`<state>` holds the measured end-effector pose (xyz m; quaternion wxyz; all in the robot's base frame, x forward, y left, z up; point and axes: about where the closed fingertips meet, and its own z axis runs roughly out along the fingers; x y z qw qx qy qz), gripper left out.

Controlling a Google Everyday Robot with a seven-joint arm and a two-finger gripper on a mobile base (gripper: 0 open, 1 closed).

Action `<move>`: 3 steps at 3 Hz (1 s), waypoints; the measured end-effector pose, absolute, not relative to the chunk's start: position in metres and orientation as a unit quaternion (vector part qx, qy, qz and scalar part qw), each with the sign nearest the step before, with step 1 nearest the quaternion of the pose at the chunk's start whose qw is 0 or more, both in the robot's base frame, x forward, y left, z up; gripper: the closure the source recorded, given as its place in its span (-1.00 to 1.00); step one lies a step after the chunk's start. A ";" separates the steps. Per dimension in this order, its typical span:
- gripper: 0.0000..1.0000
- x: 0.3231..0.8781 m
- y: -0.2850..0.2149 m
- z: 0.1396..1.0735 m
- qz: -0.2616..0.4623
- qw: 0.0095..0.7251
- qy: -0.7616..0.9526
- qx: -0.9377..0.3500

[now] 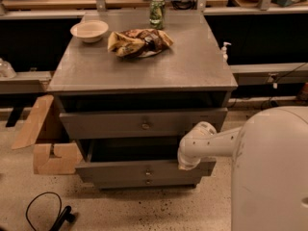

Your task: Open middle drawer

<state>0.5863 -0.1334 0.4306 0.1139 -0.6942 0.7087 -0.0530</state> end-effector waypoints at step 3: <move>1.00 0.569 -0.135 0.436 -0.047 0.110 0.713 -0.691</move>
Offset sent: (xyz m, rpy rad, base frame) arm -0.3172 -0.0169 0.1180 0.0741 0.2385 -0.1819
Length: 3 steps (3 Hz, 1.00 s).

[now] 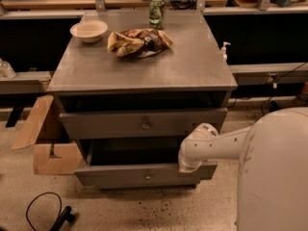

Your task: Open middle drawer

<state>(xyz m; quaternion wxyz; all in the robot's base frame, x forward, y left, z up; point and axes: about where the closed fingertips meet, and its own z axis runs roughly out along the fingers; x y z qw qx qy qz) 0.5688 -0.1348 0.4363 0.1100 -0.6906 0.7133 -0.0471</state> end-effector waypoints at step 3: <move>1.00 0.531 -0.135 0.449 -0.035 0.101 0.721 -0.684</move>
Offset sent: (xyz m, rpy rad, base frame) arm -0.2994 -0.0035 0.1128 0.0438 0.2194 -0.1715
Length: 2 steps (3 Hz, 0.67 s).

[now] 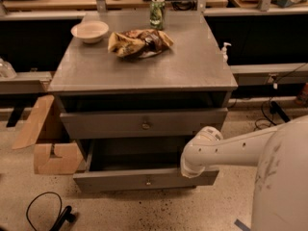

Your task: Open middle drawer

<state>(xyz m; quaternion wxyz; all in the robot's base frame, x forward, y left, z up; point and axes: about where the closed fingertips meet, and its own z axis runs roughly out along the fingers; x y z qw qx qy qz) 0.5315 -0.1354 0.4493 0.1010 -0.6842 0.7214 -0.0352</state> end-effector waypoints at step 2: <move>0.18 0.531 -0.135 0.451 -0.035 0.101 0.721 -0.684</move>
Offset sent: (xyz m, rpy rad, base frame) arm 0.0000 0.0000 0.0002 0.0000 0.0000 0.0000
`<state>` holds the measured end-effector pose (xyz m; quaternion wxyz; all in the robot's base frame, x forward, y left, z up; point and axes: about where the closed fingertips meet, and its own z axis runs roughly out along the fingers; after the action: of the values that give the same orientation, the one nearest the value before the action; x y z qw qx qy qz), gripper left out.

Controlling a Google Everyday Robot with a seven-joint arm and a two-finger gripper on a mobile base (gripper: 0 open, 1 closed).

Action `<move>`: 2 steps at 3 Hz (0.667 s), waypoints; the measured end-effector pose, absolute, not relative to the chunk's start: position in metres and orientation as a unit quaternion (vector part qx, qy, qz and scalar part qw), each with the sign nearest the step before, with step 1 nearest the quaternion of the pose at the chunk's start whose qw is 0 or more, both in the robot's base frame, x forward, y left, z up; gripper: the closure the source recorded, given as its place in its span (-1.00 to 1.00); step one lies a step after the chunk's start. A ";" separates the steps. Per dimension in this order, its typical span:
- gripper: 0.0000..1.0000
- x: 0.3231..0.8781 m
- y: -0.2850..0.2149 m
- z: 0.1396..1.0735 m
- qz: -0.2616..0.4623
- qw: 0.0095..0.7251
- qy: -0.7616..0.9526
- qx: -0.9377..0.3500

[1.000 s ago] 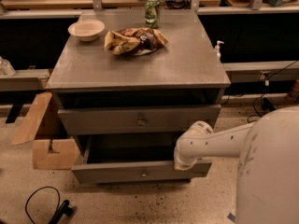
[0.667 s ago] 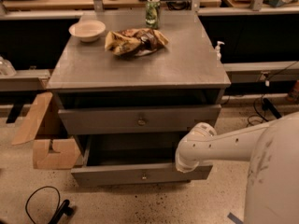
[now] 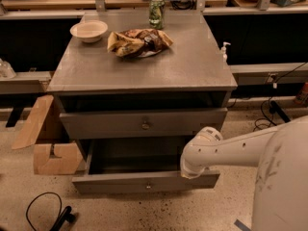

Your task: Open middle drawer

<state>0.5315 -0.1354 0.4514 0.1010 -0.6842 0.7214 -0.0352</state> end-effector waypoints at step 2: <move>-0.75 0.531 -0.135 0.452 -0.035 0.101 0.721 -0.684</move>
Offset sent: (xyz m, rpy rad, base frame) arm 0.0000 0.0000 0.0006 0.0000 0.0000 0.0000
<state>0.5312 -0.1354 0.4525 0.1007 -0.6843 0.7214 -0.0349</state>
